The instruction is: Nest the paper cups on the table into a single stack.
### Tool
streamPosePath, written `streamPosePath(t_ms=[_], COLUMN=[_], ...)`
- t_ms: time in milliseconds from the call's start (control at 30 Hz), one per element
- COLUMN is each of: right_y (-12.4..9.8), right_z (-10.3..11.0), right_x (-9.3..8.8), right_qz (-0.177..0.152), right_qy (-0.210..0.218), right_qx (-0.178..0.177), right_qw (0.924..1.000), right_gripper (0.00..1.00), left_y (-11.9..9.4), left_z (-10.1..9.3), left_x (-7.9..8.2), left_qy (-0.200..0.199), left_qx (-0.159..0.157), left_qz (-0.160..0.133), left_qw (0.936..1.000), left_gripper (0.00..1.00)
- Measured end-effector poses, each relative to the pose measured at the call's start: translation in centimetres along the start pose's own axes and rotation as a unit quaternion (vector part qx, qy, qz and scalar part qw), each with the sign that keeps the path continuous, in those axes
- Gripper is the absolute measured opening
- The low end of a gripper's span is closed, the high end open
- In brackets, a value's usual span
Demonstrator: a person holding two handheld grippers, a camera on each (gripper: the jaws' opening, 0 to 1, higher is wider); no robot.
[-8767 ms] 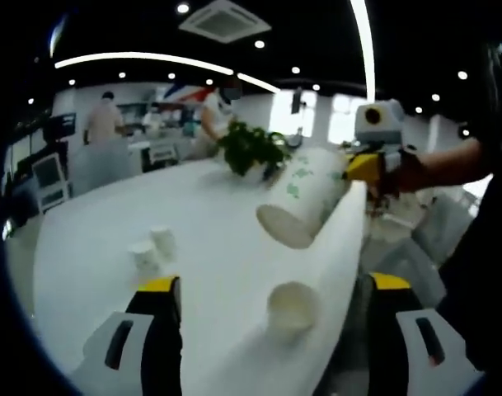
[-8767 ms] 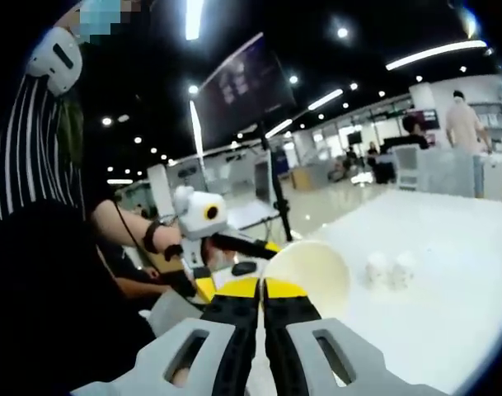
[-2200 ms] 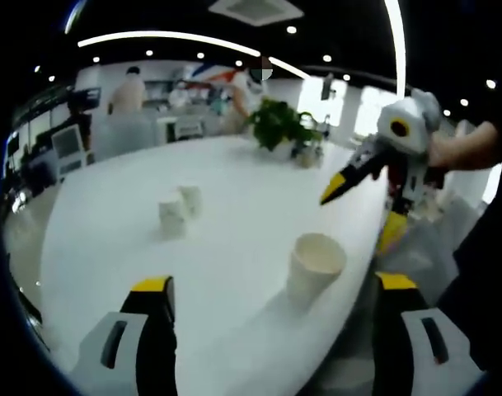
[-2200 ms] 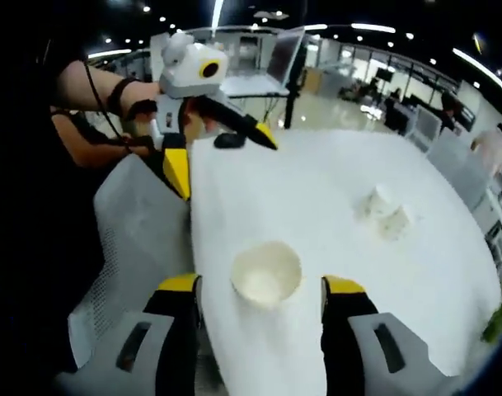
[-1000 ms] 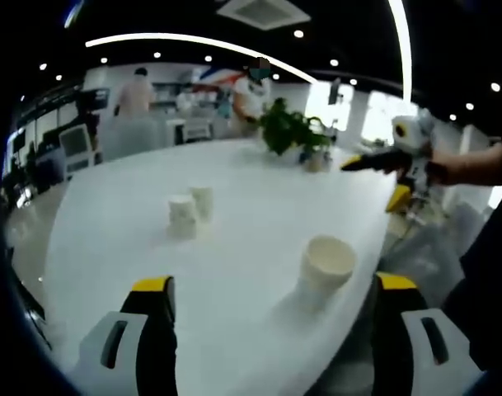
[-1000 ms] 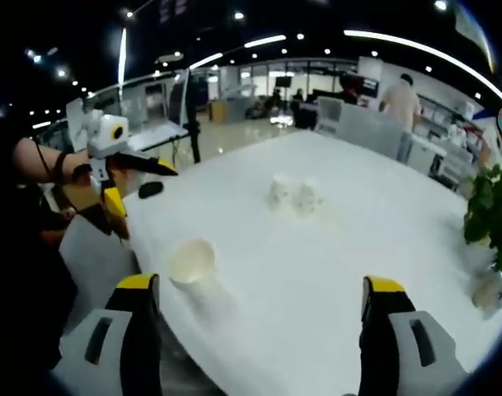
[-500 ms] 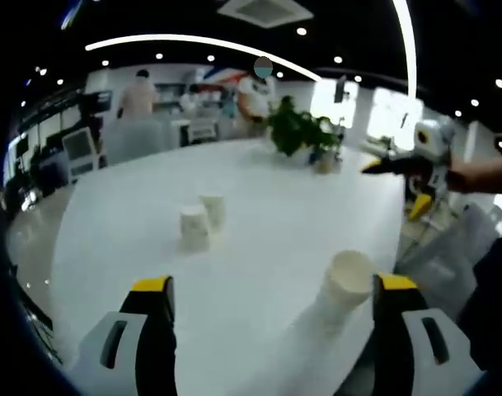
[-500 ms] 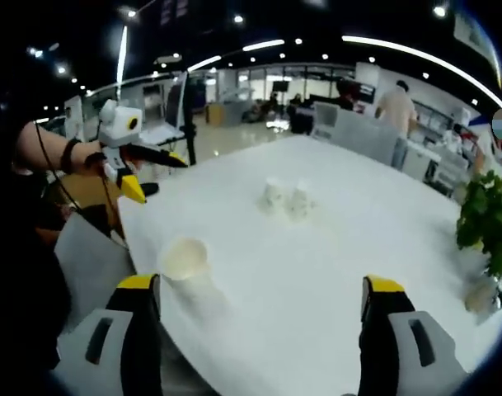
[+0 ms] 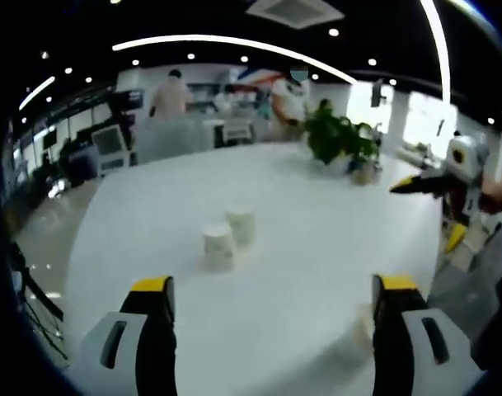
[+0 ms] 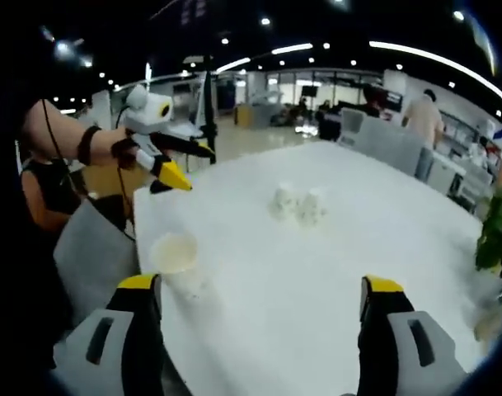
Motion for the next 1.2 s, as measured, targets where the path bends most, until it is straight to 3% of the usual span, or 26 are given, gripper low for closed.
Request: streamPosePath(t_ms=[67, 167, 267, 500, 700, 833, 1200], right_y=[0.2, 0.4, 0.6, 1.3, 2.0, 2.3, 1.3], right_z=[-0.3, -0.1, 0.3, 0.7, 0.7, 0.7, -0.7], right_x=[-0.2, -0.5, -0.5, -1.3, -2.3, -3.1, -4.4], right_qz=[0.006, 0.021, 0.022, 0.047, 0.054, 0.067, 0.094], right_qy=[-0.012, -0.03, -0.026, -0.01, 0.021, 0.03, 0.041], right_qx=[0.004, 0.011, 0.022, 0.018, 0.019, 0.016, 0.004], right_qw=[0.9999, 0.9993, 0.9992, 0.9987, 0.9981, 0.9972, 0.9947], right_gripper=[0.99, 0.99, 0.98, 0.97, 0.97, 0.97, 0.97], left_y=[1.0, 2.5, 3.7, 7.5, 10.7, 12.2, 15.5], left_z=[0.3, 1.1, 2.1, 4.7, 6.5, 7.0, 6.9], left_x=[0.2, 0.7, 1.5, 2.1, 2.6, 2.5, 3.1], left_qy=[0.0, -0.034, -0.032, -0.025, 0.005, 0.023, 0.012], left_qx=[0.01, 0.015, 0.014, 0.006, 0.01, 0.017, 0.001], left_qz=[0.012, 0.02, 0.015, 0.046, 0.038, 0.036, 0.017], left_qw=[0.9999, 0.9991, 0.9993, 0.9986, 0.9992, 0.9989, 0.9998], left_gripper=[0.98, 0.99, 0.99, 0.97, 0.91, 0.81, 0.73])
Point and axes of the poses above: the point that each gripper's makers call its tool centre point, and the gripper's own axes: y roughly forward along the fingers, z roughly to its left, x roughly out of its top, the point moved 7 cm from there along -y, roughly backward along the fingers, and after that the axes turned 12 degrees about z, right-handed, at the moved point
